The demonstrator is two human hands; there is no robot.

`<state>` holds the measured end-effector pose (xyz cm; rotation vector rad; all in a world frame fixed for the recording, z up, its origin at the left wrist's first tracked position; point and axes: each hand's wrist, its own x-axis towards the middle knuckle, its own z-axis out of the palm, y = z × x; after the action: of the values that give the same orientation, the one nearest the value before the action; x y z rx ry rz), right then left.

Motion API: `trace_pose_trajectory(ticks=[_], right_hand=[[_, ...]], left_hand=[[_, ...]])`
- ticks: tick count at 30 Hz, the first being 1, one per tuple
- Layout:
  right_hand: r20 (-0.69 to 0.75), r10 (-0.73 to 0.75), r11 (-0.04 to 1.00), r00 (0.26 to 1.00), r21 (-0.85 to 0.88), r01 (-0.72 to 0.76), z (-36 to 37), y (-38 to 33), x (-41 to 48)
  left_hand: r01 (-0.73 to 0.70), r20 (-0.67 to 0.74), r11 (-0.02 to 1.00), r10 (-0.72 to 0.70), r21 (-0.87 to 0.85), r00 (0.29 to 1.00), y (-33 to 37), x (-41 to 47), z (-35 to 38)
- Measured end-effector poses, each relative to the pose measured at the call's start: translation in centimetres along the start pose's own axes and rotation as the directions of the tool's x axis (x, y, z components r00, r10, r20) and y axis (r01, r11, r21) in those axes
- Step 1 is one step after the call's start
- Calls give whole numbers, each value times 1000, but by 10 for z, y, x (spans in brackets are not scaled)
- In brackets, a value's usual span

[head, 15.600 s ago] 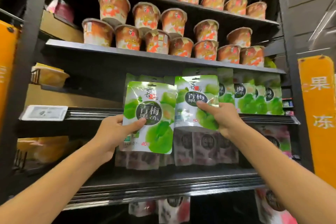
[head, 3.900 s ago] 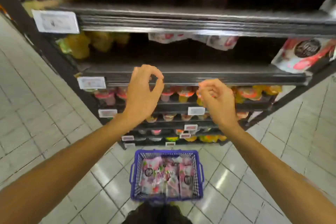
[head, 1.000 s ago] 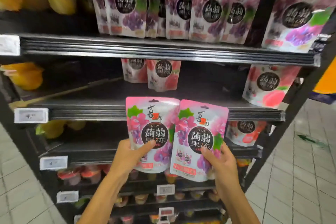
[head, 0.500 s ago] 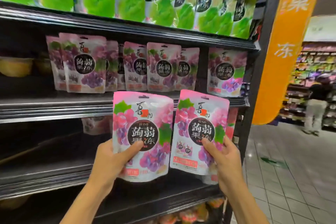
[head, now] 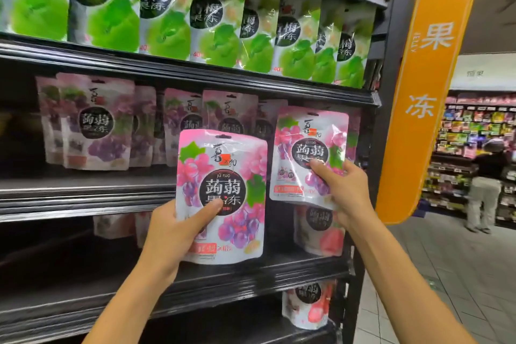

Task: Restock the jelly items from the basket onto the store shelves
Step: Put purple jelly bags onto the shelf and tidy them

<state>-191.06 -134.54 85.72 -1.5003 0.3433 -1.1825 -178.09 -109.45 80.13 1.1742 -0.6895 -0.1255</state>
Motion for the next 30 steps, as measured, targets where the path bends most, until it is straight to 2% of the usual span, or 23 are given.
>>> trace_pose_trajectory(ticks=[4,10,14,24,30], right_hand=[[2,20,999,1000,-29,-20,2,0,31],[8,-51,998,999,-39,52,7,-1,59],[18,-38,999,999,-22,38,10,4,71],[120,-158,936,980,-300,187,-4,16,71],[77,-299,890,951,-338,307,-18,29,57]], left_hand=[[4,8,1000,-4,-1,1000,1,10,16],[-4,6,1000,4,-10,1000,-1,17,33],[4,0,1000,-4,8,1000,-5,17,38],[22,-31,999,-21,27,999,-18,18,39],[23,-38,999,-22,24,999,-19,19,41]])
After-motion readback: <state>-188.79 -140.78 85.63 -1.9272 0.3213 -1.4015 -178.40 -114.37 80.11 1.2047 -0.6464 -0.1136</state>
